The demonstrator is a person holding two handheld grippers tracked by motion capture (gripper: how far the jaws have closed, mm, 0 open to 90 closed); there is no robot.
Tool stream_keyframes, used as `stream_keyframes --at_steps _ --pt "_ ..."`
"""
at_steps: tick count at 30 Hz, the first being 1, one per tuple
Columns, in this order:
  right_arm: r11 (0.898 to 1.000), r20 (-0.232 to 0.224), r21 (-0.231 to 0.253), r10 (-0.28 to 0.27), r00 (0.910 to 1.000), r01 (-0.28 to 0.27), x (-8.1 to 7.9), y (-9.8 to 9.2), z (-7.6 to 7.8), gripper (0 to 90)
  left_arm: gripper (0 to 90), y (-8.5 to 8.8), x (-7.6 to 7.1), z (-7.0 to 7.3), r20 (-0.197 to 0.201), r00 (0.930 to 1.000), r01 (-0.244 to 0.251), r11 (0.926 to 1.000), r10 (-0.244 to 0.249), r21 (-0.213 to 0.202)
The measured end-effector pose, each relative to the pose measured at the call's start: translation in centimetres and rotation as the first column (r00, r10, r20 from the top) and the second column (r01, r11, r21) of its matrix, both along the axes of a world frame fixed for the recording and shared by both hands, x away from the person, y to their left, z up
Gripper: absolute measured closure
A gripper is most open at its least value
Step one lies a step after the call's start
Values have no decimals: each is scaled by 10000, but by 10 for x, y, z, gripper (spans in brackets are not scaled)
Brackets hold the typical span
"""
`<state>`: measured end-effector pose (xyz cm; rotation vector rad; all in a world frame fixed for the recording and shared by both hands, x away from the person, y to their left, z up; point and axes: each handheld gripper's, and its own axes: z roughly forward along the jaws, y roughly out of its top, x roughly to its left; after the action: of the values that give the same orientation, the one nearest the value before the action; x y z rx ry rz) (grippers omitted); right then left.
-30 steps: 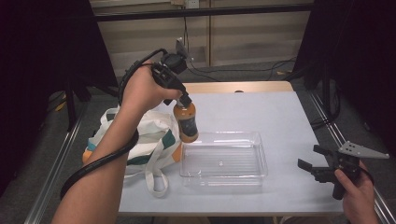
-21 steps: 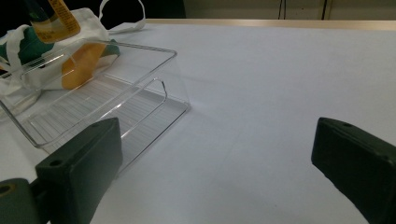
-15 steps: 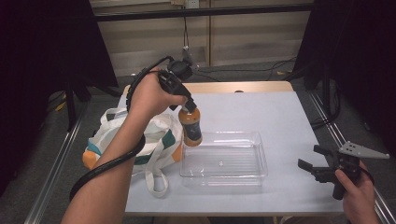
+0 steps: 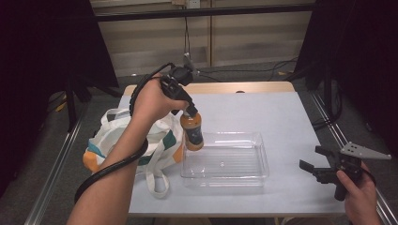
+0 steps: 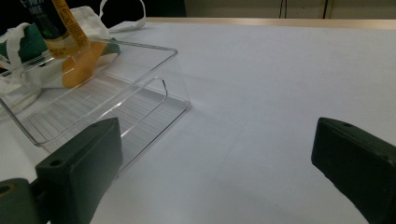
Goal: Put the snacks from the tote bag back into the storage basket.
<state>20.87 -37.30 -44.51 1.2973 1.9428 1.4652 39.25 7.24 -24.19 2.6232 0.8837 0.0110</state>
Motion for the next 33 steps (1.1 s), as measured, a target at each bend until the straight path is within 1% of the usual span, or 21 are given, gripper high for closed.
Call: stream_keyframes --at_steps 2,3,5,6,7,8,10,11,15,19,20,21,22,23,25,26,28,33 --pt "10000 -15 1 -3 10000 3 0 0 0 18 595 0 0 -4 99 9999 -74 10000 74 -64" --pt "10000 -14 0 12 10000 -12 0 0 0 18 595 1 0 -4 87 10000 -17 10000 18 -40" --pt "10000 -4 -17 11 10000 -11 0 1 0 18 595 1 1 -7 9 9999 -122 9999 122 -20" --pt "10000 -13 -11 24 10000 -24 0 1 0 18 594 2 1 -9 -53 9999 -118 9999 118 -89" --pt "10000 -18 -22 17 10000 -17 0 1 0 18 594 2 1 -10 -58 9999 -88 9999 88 -62" --pt "10000 -37 -15 19 10000 -19 0 1 0 18 595 2 1 -12 -53 9999 -165 9998 165 -117" --pt "10000 8 -12 13 10000 -13 0 1 0 18 594 2 1 -13 -65 9999 -116 9999 116 -19" --pt "10000 7 -34 46 10000 -46 0 1 0 18 594 2 1 -14 -16 9999 -161 9999 161 -44" --pt "10000 -19 -17 47 10000 -47 0 1 0 18 594 2 2 -17 -52 9998 -166 9998 167 57" --pt "10000 -33 -17 34 10000 -34 0 1 0 18 594 2 3 -19 -72 9997 -239 9997 239 -30" --pt "10000 -31 -19 31 10000 -31 0 1 0 18 594 2 3 -20 -66 9998 -173 9998 173 53" --pt "10000 -1 -57 27 10000 -27 0 1 0 18 594 2 3 -21 -51 9997 -255 9997 255 66" --pt "10000 1 -55 33 10000 -33 0 1 0 18 594 2 3 -22 -31 9998 -208 9998 208 80" --pt "10000 -5 -53 35 10000 -35 0 1 0 18 594 1 3 -23 -53 9994 -329 9994 329 68" --pt "10000 -46 -16 52 10000 -53 0 2 0 18 594 1 3 -25 -56 9997 -237 9996 238 154" --pt "10000 -46 -16 52 10000 -53 0 2 0 18 594 0 3 -26 -62 9995 -295 9995 296 102" --pt "10000 -30 -30 53 10000 -53 0 2 0 18 594 0 4 -26 -85 9998 -174 9996 176 233" --pt "10000 -31 -38 38 10000 -38 0 2 0 18 594 0 5 -28 -79 9995 -301 9994 303 179"
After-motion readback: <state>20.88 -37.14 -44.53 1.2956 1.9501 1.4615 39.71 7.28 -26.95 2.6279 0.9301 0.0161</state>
